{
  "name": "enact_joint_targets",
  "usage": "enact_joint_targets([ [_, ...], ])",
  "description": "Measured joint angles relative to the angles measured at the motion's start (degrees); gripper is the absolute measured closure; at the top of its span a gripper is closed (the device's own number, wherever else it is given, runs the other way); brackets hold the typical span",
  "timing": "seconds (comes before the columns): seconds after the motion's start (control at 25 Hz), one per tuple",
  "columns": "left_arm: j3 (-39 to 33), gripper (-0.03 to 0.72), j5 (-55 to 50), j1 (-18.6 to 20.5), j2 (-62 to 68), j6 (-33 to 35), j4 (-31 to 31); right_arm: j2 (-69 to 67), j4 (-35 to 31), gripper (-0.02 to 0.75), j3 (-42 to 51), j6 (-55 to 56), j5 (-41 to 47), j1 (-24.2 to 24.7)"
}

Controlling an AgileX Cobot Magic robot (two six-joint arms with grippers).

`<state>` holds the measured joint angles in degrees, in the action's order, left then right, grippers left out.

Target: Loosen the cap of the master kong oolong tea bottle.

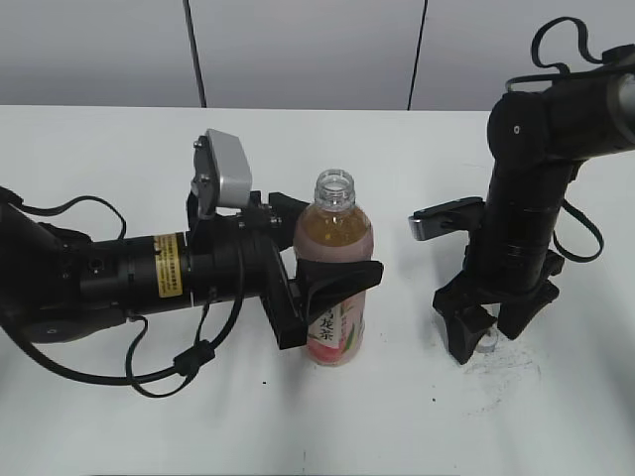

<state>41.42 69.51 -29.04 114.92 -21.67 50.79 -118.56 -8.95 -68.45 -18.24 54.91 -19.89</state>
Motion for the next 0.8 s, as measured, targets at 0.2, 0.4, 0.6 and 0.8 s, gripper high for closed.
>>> enact_joint_targets([
  [0.2,0.0,0.179,-0.42,0.0,0.03,0.08,0.14,0.13,-0.1,0.15,0.0,1.01,0.0,0.0],
  [0.4,0.0,0.15,-0.3,0.0,0.03,0.08,0.59,1.77,-0.1,0.15,0.0,1.5,0.0,0.0],
  [0.6,0.0,0.108,-0.25,0.0,0.03,0.08,-0.01,3.65,-0.12,0.15,0.0,2.44,0.0,0.0],
  [0.8,0.0,0.099,-0.25,0.0,0.03,1.04,-2.78,5.03,-0.12,0.15,0.0,2.68,0.0,0.0],
])
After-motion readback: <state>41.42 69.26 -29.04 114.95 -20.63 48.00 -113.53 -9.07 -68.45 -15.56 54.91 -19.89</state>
